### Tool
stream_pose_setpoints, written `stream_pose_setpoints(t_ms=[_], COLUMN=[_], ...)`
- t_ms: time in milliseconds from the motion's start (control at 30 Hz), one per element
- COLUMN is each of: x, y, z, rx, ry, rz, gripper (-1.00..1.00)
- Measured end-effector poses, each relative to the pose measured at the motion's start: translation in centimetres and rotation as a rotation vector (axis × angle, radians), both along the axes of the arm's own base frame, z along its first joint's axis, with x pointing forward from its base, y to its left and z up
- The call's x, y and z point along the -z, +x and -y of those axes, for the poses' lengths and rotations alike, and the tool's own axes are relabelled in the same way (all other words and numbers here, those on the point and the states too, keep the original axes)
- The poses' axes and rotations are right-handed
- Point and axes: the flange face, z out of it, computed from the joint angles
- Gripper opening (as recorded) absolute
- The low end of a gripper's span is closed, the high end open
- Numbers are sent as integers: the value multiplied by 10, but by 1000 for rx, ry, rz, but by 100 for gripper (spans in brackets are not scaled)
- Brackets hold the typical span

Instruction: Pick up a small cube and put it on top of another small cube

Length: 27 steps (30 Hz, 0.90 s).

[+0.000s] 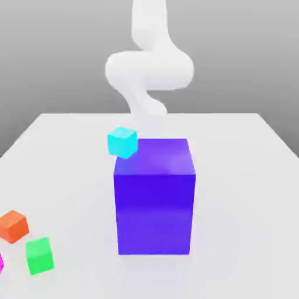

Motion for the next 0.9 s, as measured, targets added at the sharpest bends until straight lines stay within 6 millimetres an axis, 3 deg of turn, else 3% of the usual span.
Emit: stream_pose_setpoints(t_ms=[233, 467, 667, 900], x=[90, 196, 298, 424], y=[74, 113, 111, 85], z=[70, 153, 234, 297], rx=[286, 580, 862, 1155], ry=[129, 255, 366, 482], rz=[-157, -296, -402, -525], gripper=[0, 0, 0, 0])
